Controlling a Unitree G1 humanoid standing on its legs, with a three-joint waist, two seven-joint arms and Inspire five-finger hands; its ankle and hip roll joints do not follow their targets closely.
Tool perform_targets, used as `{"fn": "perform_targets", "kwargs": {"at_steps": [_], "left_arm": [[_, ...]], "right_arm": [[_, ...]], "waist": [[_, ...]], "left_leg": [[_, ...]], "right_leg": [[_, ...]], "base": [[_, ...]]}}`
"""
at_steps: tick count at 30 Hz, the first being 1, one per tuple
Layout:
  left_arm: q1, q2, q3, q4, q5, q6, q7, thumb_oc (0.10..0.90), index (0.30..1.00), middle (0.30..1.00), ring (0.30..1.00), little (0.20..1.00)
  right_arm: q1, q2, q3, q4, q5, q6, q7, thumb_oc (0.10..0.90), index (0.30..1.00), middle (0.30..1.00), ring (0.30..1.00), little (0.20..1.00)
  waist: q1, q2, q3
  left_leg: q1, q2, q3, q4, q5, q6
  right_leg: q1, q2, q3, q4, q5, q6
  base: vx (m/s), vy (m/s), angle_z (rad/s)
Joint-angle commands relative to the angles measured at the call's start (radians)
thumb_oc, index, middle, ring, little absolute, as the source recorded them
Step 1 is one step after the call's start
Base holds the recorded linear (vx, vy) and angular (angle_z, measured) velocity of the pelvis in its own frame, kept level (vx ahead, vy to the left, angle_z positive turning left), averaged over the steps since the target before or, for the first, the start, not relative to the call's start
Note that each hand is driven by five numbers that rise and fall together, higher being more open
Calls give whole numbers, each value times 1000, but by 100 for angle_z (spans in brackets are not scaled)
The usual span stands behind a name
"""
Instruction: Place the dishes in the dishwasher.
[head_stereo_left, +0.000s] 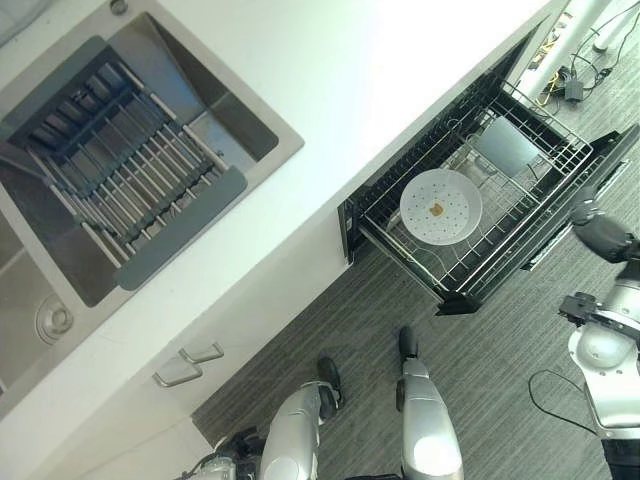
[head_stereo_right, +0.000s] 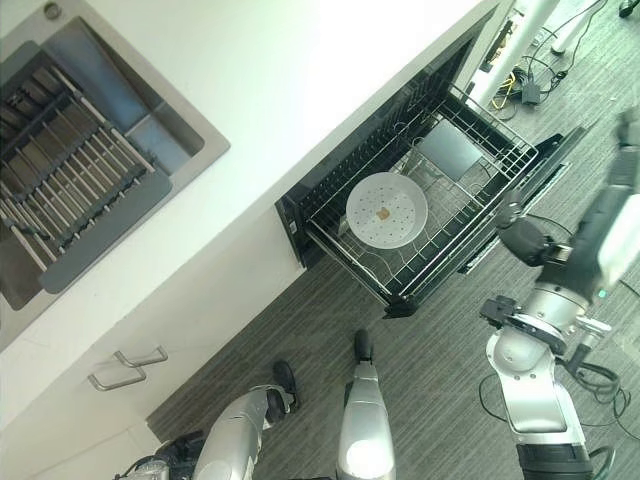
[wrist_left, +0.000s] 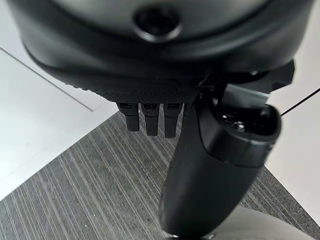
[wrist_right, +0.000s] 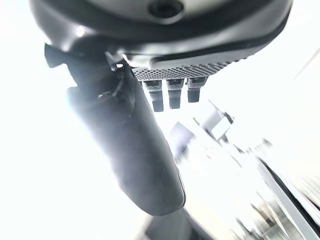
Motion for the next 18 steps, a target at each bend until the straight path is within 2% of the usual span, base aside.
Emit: {"fn": "perform_targets", "kwargs": {"at_steps": [1, 4, 8, 9, 10, 12, 15, 16, 17, 18], "left_arm": [[118, 38, -9, 39, 47, -2, -3, 800, 900, 900, 900, 900], [123, 38, -12, 21, 46, 19, -14, 800, 900, 900, 900, 900], [114, 50, -45, 13, 18, 49, -27, 800, 900, 900, 900, 900], [108, 54, -63, 27, 9, 48, -31, 800, 900, 900, 900, 900], [104, 54, -80, 37, 2, 41, -30, 800, 900, 900, 900, 900], [99, 51, -105, 44, -17, 19, -23, 800, 900, 900, 900, 900], [87, 46, -127, 29, -41, 17, -5, 800, 900, 900, 900, 900], [83, 46, -132, 26, -46, 21, -2, 800, 900, 900, 900, 900], [76, 48, -142, 21, -62, 29, 0, 800, 900, 900, 900, 900], [73, 51, -145, 17, -66, 31, 2, 800, 900, 900, 900, 900]], "right_arm": [[-67, -48, -157, 20, -84, -189, -310, 800, 900, 900, 900, 900], [-12, 14, -225, 162, 59, -304, -397, 800, 900, 900, 900, 900], [3, 61, -254, 347, 333, -365, -302, 800, 900, 900, 900, 900], [-7, 78, -246, 458, 377, -369, -276, 800, 900, 900, 900, 900], [-19, 80, -231, 550, 371, -368, -263, 800, 900, 900, 900, 900], [-50, 86, -165, 671, 443, -339, -160, 800, 900, 900, 900, 900], [-91, 95, -107, 762, 572, -354, -14, 800, 900, 900, 900, 900], [-100, 96, -99, 783, 568, -345, 0, 800, 900, 900, 900, 900], [-118, 84, -77, 824, 508, -273, 25, 800, 900, 900, 900, 900], [-127, 74, -51, 848, 473, -241, 28, 800, 900, 900, 900, 900]], "waist": [[4, 4, -103], [-12, 14, -113], [-14, 35, -108], [-9, 42, -106], [-1, 46, -104], [17, 53, -101], [34, 60, -97], [37, 61, -95], [44, 65, -92], [50, 64, -89]], "left_leg": [[77, 31, -11, -103, -56, -64], [87, 27, -7, -103, -58, -65], [86, 22, -10, -103, -52, -64], [92, 21, -15, -103, -55, -65], [92, 19, -18, -103, -54, -65], [90, 19, -23, -103, -49, -65], [82, 24, -25, -103, -43, -67], [80, 25, -27, -103, -41, -68], [74, 26, -34, -103, -38, -71], [73, 25, -37, -103, -36, -70]], "right_leg": [[2, 9, 16, 194, -290, 26], [7, 4, 18, 194, -294, 23], [9, -1, 11, 194, -294, 14], [19, -3, 5, 194, -301, 12], [22, -6, -2, 194, -301, 10], [26, -11, -16, 194, -300, 5], [24, -15, -35, 194, -304, -5], [24, -14, -39, 194, -305, -7], [24, -12, -49, 194, -309, -12], [27, -11, -54, 194, -310, -16]], "base": [[116, 33, -21], [79, 45, -12], [34, 30, 4], [54, -5, -1], [79, -13, 1], [52, -24, 8], [15, -1, 16], [-4, 8, 15], [0, -2, 9], [0, -11, 16]]}}
